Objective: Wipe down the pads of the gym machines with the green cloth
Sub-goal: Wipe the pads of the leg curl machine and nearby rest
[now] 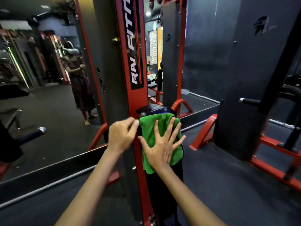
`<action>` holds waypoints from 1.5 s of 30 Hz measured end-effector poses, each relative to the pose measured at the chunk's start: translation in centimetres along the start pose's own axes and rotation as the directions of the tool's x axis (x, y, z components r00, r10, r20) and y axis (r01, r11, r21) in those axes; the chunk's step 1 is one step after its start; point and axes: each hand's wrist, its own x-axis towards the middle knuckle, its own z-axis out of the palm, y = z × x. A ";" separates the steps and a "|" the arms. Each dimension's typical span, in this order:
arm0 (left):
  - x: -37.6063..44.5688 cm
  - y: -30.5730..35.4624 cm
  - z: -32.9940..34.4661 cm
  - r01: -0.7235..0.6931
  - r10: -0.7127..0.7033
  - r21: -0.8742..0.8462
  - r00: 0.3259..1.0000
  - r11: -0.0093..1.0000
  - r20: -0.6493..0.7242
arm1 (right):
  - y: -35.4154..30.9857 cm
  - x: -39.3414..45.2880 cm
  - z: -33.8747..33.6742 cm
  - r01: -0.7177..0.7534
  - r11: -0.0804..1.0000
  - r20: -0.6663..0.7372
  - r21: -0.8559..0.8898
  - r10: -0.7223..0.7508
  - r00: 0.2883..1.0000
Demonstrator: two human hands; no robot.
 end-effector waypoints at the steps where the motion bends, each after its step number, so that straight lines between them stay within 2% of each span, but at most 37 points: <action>1: 1.0 0.3 -0.2 0.022 -0.026 -0.102 0.999 0.995 -0.045 | 0.0 -0.3 0.5 0.000 0.999 0.019 -0.035 0.000 1.000; 3: 3.3 1.1 0.5 0.008 -0.012 -0.190 1.000 0.982 -0.017 | 0.0 -0.7 1.2 -0.025 0.999 0.077 -0.027 0.027 0.997; 5: 5.3 2.0 2.2 0.026 0.034 -0.291 0.980 0.956 0.197 | 0.1 -0.7 1.5 -0.074 0.997 0.117 0.030 0.070 0.991; 7: 6.7 2.7 4.0 0.178 0.007 -0.403 0.909 0.898 0.417 | 0.1 0.0 1.4 -0.117 0.991 0.127 0.058 0.109 0.986; 9: 7.3 2.9 5.0 0.303 -0.045 -0.447 0.864 0.842 0.501 | 0.3 1.2 1.1 -0.138 0.988 0.116 0.074 0.129 0.985; 13: 7.5 2.1 5.1 0.393 -0.089 -0.547 0.862 0.739 0.499 | 0.2 4.2 0.6 -0.131 0.987 0.078 0.090 0.125 0.989; 17: 7.7 1.9 4.9 0.423 -0.088 -0.606 0.860 0.674 0.503 | -0.7 3.8 0.7 -0.068 0.996 -0.072 0.055 0.072 0.995; 21: 7.6 1.7 5.3 0.350 -0.053 -0.584 0.884 0.732 0.464 | 0.8 2.3 0.9 -0.001 0.997 -0.080 0.072 0.007 0.997; 26: 7.7 1.3 5.5 0.356 -0.087 -0.592 0.897 0.723 0.433 | -0.4 6.7 -0.1 -0.164 0.971 -0.004 0.173 0.167 0.986; 28: 7.5 1.0 6.0 0.309 -0.091 -0.583 0.924 0.752 0.372 | -0.6 7.1 -0.4 -0.108 0.979 -0.011 0.172 0.111 0.994; 31: 6.8 1.0 6.6 0.164 -0.026 -0.488 0.960 0.857 0.277 | 0.7 5.2 0.1 -0.006 0.984 -0.060 0.180 0.017 0.998; 33: 6.6 1.3 6.4 0.136 -0.007 -0.497 0.968 0.857 0.252 | 1.8 4.4 0.3 0.011 0.983 -0.079 0.185 0.003 0.997; 37: 6.7 1.2 6.5 0.143 -0.015 -0.501 0.968 0.853 0.252 | 1.2 7.3 -0.2 -0.174 0.958 0.001 0.226 0.179 0.984; 38: 6.7 1.0 6.7 0.139 -0.013 -0.499 0.969 0.855 0.247 | 0.8 7.6 -0.4 -0.164 0.963 0.003 0.213 0.167 0.986; 42: 6.7 0.8 6.8 0.144 -0.026 -0.523 0.974 0.840 0.226 | 0.9 4.7 0.2 0.063 0.987 -0.069 0.146 -0.054 0.996; 45: 6.6 1.3 6.5 0.129 -0.005 -0.533 0.974 0.836 0.228 | 2.3 3.7 0.4 0.049 0.984 -0.073 0.173 -0.037 0.997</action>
